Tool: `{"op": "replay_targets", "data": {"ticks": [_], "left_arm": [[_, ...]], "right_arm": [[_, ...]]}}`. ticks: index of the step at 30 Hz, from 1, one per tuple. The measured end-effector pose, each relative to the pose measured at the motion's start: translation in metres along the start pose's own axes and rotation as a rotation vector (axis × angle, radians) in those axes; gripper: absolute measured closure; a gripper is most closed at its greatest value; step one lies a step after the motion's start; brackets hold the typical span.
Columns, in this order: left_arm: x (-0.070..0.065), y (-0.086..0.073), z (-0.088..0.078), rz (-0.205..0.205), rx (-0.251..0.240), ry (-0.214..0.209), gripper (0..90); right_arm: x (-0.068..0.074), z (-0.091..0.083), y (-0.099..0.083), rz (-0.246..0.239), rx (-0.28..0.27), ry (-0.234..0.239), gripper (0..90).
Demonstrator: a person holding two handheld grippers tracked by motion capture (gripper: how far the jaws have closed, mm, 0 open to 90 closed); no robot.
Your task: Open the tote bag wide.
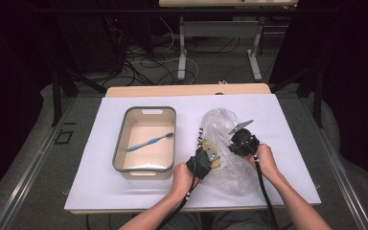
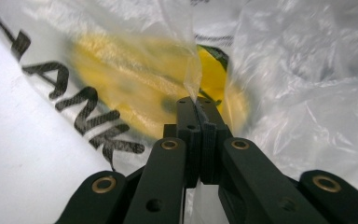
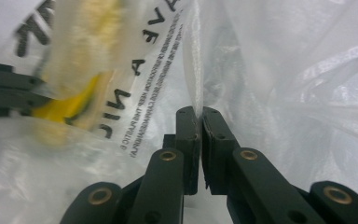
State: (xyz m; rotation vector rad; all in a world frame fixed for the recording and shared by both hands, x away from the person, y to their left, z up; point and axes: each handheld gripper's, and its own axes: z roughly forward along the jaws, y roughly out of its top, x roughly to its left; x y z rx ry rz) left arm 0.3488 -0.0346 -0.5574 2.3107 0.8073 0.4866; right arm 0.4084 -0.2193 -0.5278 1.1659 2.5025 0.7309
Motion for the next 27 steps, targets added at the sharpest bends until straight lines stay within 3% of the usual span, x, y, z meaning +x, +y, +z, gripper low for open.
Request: {"op": "replay_targets", "data": {"ticks": [3,8,11,13,16,21,23,25,27], "left_arm": [[0.0,-0.002,-0.002,-0.001,0.006,0.016,90.0],[-0.005,-0.004,-0.009,0.023,0.021,0.033,90.0],[-0.009,-0.005,-0.014,0.048,0.02,0.042,90.0],[-0.011,-0.006,-0.018,0.06,0.025,0.032,90.0],[-0.011,-0.004,-0.021,0.06,0.008,0.047,89.3],[-0.009,0.015,-0.03,0.046,-0.034,0.085,53.9],[-0.009,0.024,-0.032,0.041,-0.056,0.096,44.2],[-0.008,0.031,-0.031,0.027,-0.066,0.094,38.5],[-0.007,0.038,-0.026,0.004,-0.068,0.091,33.9]], "right_arm": [[-0.013,-0.004,-0.003,-0.019,-0.029,-0.045,87.4],[-0.029,-0.01,-0.008,0.024,-0.028,-0.106,87.6],[-0.038,-0.011,-0.012,0.045,-0.024,-0.117,87.6],[-0.042,-0.009,-0.014,0.048,-0.037,-0.105,87.6],[-0.039,-0.005,-0.015,0.054,-0.011,-0.072,88.0],[-0.024,0.005,-0.011,0.009,0.026,-0.063,88.6],[-0.022,0.004,-0.01,-0.015,0.033,-0.053,88.8],[-0.018,0.005,-0.008,0.018,0.035,-0.067,88.9],[-0.018,0.004,-0.009,0.015,0.037,-0.039,89.0]]}}
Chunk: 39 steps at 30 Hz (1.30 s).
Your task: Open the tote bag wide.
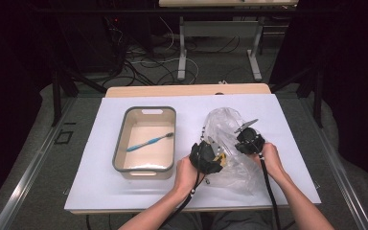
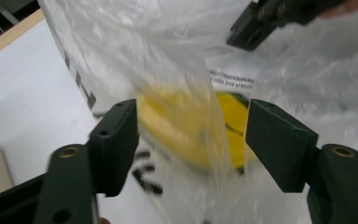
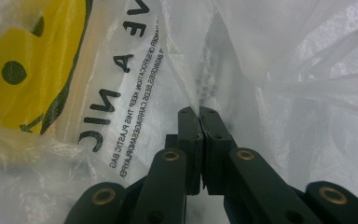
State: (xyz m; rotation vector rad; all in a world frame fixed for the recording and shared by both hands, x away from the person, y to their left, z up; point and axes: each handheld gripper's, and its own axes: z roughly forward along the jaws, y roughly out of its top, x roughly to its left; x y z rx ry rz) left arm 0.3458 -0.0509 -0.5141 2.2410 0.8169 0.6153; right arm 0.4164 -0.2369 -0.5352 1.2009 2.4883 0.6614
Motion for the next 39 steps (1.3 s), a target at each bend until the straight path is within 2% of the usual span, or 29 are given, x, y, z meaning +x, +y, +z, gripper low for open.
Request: {"op": "replay_targets", "data": {"ticks": [2,4,5,7,10,13,15,16,21,23,24,25,26,27,28,32,33,34,36,38,39], "left_arm": [[0.001,0.005,0.01,-0.021,0.017,-0.004,31.2],[0.002,0.007,0.023,-0.018,0.047,0.002,31.2],[0.002,0.007,0.03,-0.03,0.06,-0.001,32.5],[0.001,0.005,0.042,-0.031,0.082,-0.018,38.4],[0.001,-0.001,0.055,-0.021,0.104,-0.038,53.5],[0.001,-0.006,0.058,-0.015,0.075,-0.076,74.7],[-0.003,-0.007,0.058,0.021,0.073,-0.064,87.4],[-0.005,-0.007,0.057,0.037,0.065,-0.055,89.6],[-0.003,-0.014,0.047,0.035,0.064,-0.026,90.0],[-0.001,-0.018,0.04,0.035,0.055,-0.017,90.0],[-0.001,-0.019,0.036,0.041,0.054,-0.017,90.0],[0.0,-0.021,0.032,0.047,0.056,-0.015,90.0],[0.0,-0.023,0.027,0.044,0.05,-0.008,90.0],[0.0,-0.025,0.023,0.054,0.048,-0.007,90.0],[0.0,-0.027,0.019,0.065,0.043,-0.005,90.0],[-0.003,-0.032,0.005,0.082,0.033,-0.013,90.0],[-0.004,-0.032,0.002,0.095,0.037,-0.015,90.0],[-0.005,-0.033,-0.001,0.106,0.038,-0.015,90.0],[-0.005,-0.034,-0.004,0.107,0.039,-0.022,90.0],[-0.004,-0.036,-0.005,0.101,0.035,-0.015,90.0],[-0.002,-0.036,-0.006,0.102,0.044,-0.018,90.0]], "right_arm": [[0.0,0.0,0.0,0.005,-0.001,-0.001,89.0],[0.001,0.001,0.0,0.017,0.0,-0.011,89.1],[0.001,0.001,0.0,0.02,0.0,-0.004,89.1],[-0.001,0.001,-0.001,-0.003,-0.005,0.009,89.1],[-0.002,0.001,-0.001,-0.011,-0.009,0.018,89.2],[-0.001,0.001,-0.001,-0.009,-0.027,0.013,89.3],[-0.001,0.0,-0.001,-0.012,-0.02,0.006,89.3],[-0.001,-0.001,-0.001,-0.008,-0.021,0.003,89.3],[-0.005,-0.009,0.0,-0.021,-0.044,-0.014,89.3],[-0.007,-0.012,0.0,-0.018,-0.076,-0.016,89.3],[-0.008,-0.015,0.001,-0.023,-0.071,-0.027,89.3],[-0.01,-0.016,0.001,-0.025,-0.103,-0.031,89.3],[-0.01,-0.02,0.002,-0.014,-0.089,-0.04,89.3],[-0.013,-0.023,0.002,-0.035,-0.095,-0.053,89.3],[-0.014,-0.024,0.003,-0.025,-0.099,-0.052,89.3],[-0.017,-0.028,0.004,-0.041,-0.114,-0.067,89.3],[-0.015,-0.027,0.004,-0.022,-0.12,-0.058,89.3],[-0.015,-0.028,0.004,-0.037,-0.117,-0.064,89.3],[-0.012,-0.027,0.005,-0.021,-0.117,-0.062,89.3],[-0.014,-0.028,0.004,-0.031,-0.116,-0.068,89.3],[-0.015,-0.027,0.004,-0.021,-0.121,-0.068,89.3]]}}
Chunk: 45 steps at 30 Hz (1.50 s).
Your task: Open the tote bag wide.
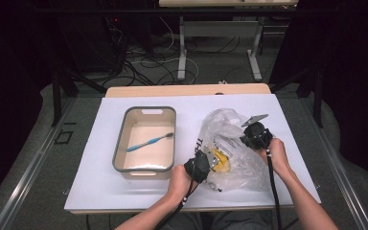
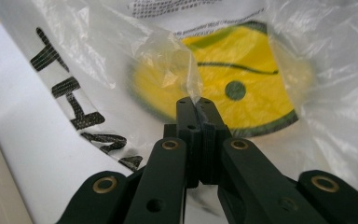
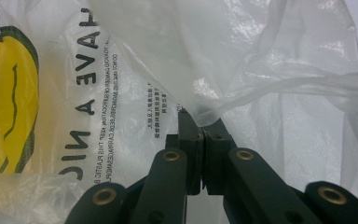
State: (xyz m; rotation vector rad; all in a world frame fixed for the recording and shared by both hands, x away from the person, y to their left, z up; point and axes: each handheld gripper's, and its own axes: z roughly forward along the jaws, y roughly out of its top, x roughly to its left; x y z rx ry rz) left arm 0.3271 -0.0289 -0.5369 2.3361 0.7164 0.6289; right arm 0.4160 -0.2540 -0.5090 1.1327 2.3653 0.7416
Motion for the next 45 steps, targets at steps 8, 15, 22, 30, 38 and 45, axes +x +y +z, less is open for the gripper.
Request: {"op": "replay_targets", "data": {"ticks": [8,15,22,30,38,45], "left_arm": [[0.006,-0.006,-0.002,-0.013,0.019,0.02,90.0],[0.005,-0.01,-0.004,0.002,0.043,0.018,90.0],[0.002,-0.009,0.003,-0.001,0.039,0.01,89.6],[-0.002,0.004,-0.006,0.006,0.006,0.009,61.4],[0.007,0.019,-0.017,-0.032,-0.04,0.02,39.6],[0.005,0.03,-0.003,-0.022,-0.033,0.008,38.6]], "right_arm": [[-0.01,0.0,-0.004,0.004,0.003,-0.021,89.3],[-0.018,0.008,-0.009,0.016,0.035,-0.088,89.3],[-0.015,0.028,-0.015,0.02,0.103,-0.066,86.5],[-0.007,0.011,-0.005,-0.018,0.037,-0.037,86.1],[-0.008,0.003,-0.003,-0.013,0.011,-0.025,84.5],[-0.008,-0.004,-0.001,-0.01,0.009,-0.015,74.1]]}}
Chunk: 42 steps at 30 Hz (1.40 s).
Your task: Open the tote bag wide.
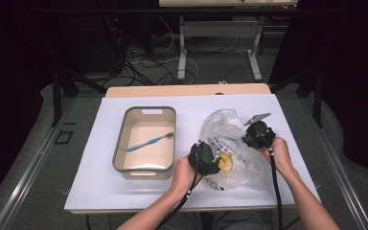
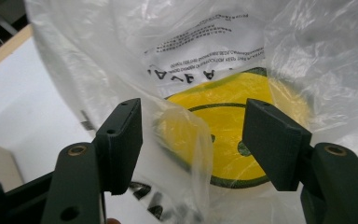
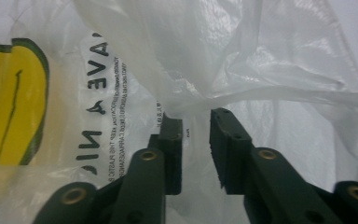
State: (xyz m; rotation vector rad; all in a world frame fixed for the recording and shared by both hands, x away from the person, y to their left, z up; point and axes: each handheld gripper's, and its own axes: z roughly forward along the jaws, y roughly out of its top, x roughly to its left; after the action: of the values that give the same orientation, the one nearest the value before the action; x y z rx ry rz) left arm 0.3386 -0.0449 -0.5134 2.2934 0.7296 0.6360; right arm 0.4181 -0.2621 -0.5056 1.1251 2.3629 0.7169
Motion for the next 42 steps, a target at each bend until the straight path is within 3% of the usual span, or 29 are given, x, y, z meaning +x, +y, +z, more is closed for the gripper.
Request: {"op": "replay_targets", "data": {"ticks": [7,11,14,16,17,21,24,26,27,29,32,35,39,40,42], "left_arm": [[0.002,0.006,0.014,0.008,0.003,-0.009,45.6],[0.003,0.013,0.021,0.026,0.02,-0.026,50.3],[0.004,0.016,0.03,0.032,0.044,-0.039,50.8],[0.004,0.017,0.039,0.036,0.06,-0.057,52.4],[0.005,0.018,0.043,0.061,0.088,-0.067,54.5],[0.004,0.013,0.059,0.097,0.135,-0.084,64.1],[0.003,0.009,0.062,0.104,0.136,-0.111,78.9],[0.001,0.007,0.062,0.118,0.132,-0.104,88.8],[0.001,0.007,0.061,0.123,0.147,-0.098,89.9],[0.0,0.005,0.058,0.12,0.15,-0.092,90.0],[0.001,-0.002,0.05,0.111,0.154,-0.096,90.0],[0.001,-0.01,0.04,0.118,0.167,-0.112,90.0],[-0.003,-0.018,0.03,0.112,0.161,-0.136,90.0],[-0.003,-0.019,0.028,0.106,0.159,-0.139,90.0],[-0.004,-0.02,0.026,0.101,0.147,-0.13,90.0]], "right_arm": [[0.003,-0.021,0.004,0.005,0.006,0.027,47.4],[0.003,-0.031,0.0,0.016,0.027,0.066,39.6],[0.003,-0.027,-0.006,0.041,0.088,0.078,37.0],[0.001,-0.021,-0.01,0.045,0.138,0.081,38.6],[0.0,-0.018,-0.012,0.044,0.162,0.096,40.6],[-0.003,-0.002,-0.02,0.05,0.232,0.122,48.2],[-0.003,0.005,-0.023,0.051,0.253,0.139,60.2],[-0.002,0.008,-0.024,0.051,0.252,0.143,69.0],[-0.001,0.01,-0.025,0.04,0.245,0.136,75.0],[0.003,0.011,-0.023,0.038,0.283,0.113,82.7],[0.004,0.015,-0.021,-0.016,0.221,0.089,87.8],[0.006,0.019,-0.016,-0.037,0.188,0.055,89.4],[0.009,0.026,-0.008,-0.103,0.128,0.064,89.1],[0.01,0.028,-0.006,-0.122,0.108,0.088,87.9],[0.011,0.028,-0.002,-0.118,0.091,0.098,80.1]]}}
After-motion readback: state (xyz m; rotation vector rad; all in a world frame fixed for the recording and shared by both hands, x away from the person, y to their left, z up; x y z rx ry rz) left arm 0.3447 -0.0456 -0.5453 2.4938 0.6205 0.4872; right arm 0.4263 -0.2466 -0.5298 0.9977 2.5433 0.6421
